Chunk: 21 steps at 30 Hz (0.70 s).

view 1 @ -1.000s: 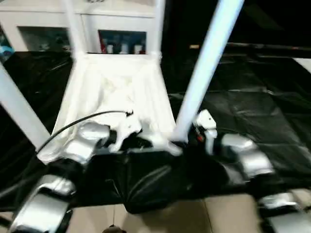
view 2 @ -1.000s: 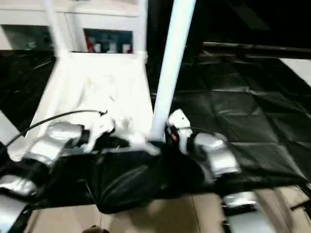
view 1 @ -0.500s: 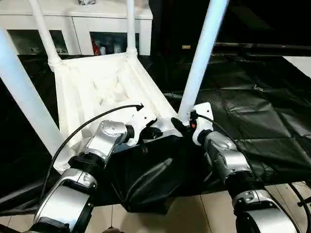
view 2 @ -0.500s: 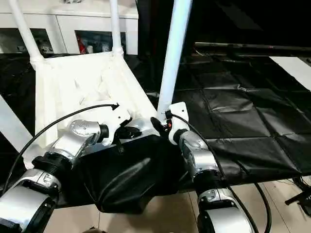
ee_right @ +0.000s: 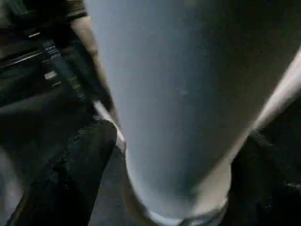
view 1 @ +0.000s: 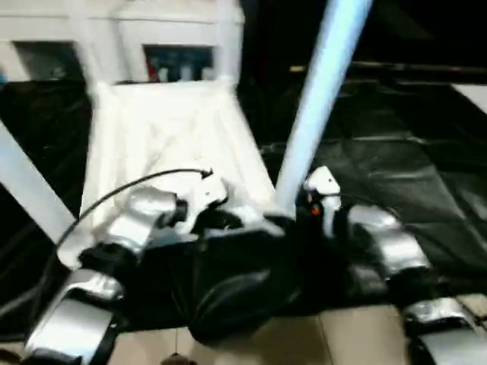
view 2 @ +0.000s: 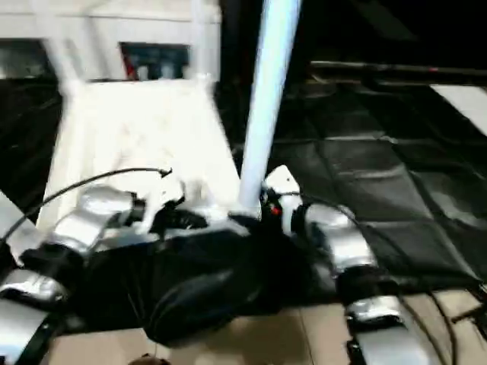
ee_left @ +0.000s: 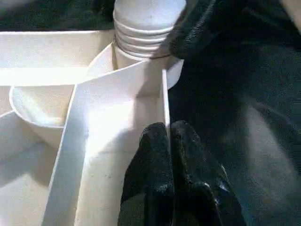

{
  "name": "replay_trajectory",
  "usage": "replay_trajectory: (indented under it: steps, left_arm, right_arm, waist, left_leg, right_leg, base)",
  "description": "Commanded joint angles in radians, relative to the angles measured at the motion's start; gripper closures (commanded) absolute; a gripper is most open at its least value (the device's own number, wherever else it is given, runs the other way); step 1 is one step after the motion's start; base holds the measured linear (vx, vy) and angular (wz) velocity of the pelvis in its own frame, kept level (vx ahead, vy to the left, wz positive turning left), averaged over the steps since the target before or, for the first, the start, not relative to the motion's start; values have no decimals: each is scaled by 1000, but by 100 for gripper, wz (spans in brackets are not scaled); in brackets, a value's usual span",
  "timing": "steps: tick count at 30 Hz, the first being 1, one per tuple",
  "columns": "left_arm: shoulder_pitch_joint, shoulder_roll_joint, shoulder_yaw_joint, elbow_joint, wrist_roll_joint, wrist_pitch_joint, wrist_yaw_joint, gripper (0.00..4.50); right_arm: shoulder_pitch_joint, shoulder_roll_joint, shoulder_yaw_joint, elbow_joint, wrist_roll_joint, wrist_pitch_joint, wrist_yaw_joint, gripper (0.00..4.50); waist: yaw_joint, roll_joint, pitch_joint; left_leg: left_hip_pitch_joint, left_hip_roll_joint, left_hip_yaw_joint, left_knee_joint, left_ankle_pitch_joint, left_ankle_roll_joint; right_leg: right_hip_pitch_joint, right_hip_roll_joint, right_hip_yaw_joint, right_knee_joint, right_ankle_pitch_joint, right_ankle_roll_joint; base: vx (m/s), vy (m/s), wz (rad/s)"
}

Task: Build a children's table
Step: Rotate leg to tighten

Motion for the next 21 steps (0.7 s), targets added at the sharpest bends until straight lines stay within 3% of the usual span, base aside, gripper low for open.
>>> replay_trajectory:
  steps: [1,4,7,9,17,21]
  left_arm:
    - [14,2,-38,-15,-9,-4,-71,450]
    - [16,17,-35,-21,-16,1,-105,450]
    - [16,21,-34,-25,-18,1,-110,450]
    - [16,24,-34,-26,-19,1,-113,450]
    - [19,23,-26,-13,-16,-13,-92,450]
    - [5,-10,-7,14,2,-1,19,450]
  right_arm:
    - [12,-24,37,-20,-11,1,75,73]
    - [6,-37,37,-16,-12,-3,88,73]
    - [3,-42,42,-15,-10,-2,91,73]
    - [2,-44,47,-16,-10,-2,98,98]
    - [16,-32,60,-30,-3,3,116,169]
    - [44,6,28,-28,0,21,14,176]
  waist:
    - [2,3,-68]
    - [7,5,-66]
    - [6,5,-62]
    - [6,4,-62]
    - [7,1,-65]
    - [8,2,-61]
  left_leg:
    - [14,32,-7,-48,-147,71]
    - [17,34,-8,-52,-182,56]
    - [22,37,-11,-58,-237,16]
    - [22,36,-12,-60,-253,4]
    - [19,34,-10,-55,-205,20]
    - [20,35,-11,-58,-236,13]
  right_leg:
    - [48,-59,37,-47,27,-269]
    - [46,-61,36,-55,-45,-263]
    - [43,-63,37,-63,-140,-246]
    - [42,-64,38,-65,-174,-233]
    - [45,-61,37,-58,-99,-245]
    - [42,-65,39,-66,-161,-230]
  base:
    - [0,0,0]
    - [0,0,0]
    - [0,0,0]
    - [0,0,0]
    - [0,0,0]
    - [0,0,0]
